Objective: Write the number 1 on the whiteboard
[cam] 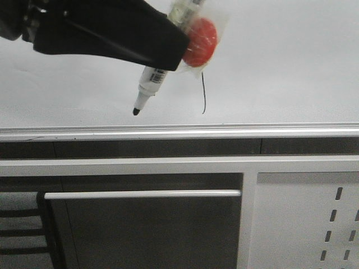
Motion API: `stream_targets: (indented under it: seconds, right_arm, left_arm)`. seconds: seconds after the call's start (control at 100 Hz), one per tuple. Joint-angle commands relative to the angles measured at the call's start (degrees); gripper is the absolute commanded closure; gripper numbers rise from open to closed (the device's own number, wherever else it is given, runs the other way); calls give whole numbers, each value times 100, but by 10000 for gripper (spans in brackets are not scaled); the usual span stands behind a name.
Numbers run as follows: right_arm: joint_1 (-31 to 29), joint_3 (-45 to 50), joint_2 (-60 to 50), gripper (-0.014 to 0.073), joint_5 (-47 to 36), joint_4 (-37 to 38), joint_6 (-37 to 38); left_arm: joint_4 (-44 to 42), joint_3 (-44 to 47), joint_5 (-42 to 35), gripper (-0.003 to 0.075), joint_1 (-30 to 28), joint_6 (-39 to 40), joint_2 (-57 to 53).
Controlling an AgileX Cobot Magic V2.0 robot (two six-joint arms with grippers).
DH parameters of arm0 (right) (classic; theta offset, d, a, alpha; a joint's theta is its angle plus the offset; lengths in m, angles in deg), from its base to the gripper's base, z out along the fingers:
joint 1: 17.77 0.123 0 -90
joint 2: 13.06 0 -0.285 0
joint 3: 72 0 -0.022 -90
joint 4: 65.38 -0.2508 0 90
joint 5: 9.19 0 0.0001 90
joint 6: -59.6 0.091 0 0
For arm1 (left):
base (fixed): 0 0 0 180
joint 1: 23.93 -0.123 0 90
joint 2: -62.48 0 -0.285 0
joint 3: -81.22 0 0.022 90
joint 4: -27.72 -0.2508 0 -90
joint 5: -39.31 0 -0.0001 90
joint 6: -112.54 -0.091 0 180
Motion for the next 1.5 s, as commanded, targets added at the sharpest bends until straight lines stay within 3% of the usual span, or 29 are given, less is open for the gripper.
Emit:
stream_targets:
  seconds: [0.0, 0.19, 0.28, 0.34, 0.55, 0.66, 0.81, 1.03, 1.31, 1.49]
  right_arm:
    - [-24, -208, -43, 638, -150, -264, -68]
    - [-24, -208, -43, 638, -143, -296, -68]
    - [-24, -208, -43, 634, -164, -296, -68]
    - [-24, -208, -43, 614, -65, -296, -68]
    - [-24, -208, -43, 328, -172, -296, 2]
    - [-190, -208, -114, 291, -543, -296, 95]
    - [-826, -208, -336, 291, -739, -296, 299]
    - [-1522, -188, -582, 291, -636, -296, 475]
    - [-1547, -188, -634, 304, -680, -364, 475]
    - [-1547, -153, -634, 304, -693, -364, 475]
  left_arm:
    - [323, -283, 60, 491, 45, 7, -48]
    - [357, -353, 60, 518, 45, 7, -10]
    - [357, -353, 73, 612, 45, 7, -10]
    - [357, -353, 94, 736, 45, 7, -10]
    - [345, -353, 63, 741, 45, 72, -21]
    - [268, -341, -139, 741, 45, 263, -120]
    - [270, -60, -1114, 741, 45, 536, -543]
    - [1210, 600, -3239, 741, 45, 576, -1327]
    - [1374, 541, -4722, 741, 45, 576, -1131]
    - [1077, 324, -4788, 741, 45, 684, -733]
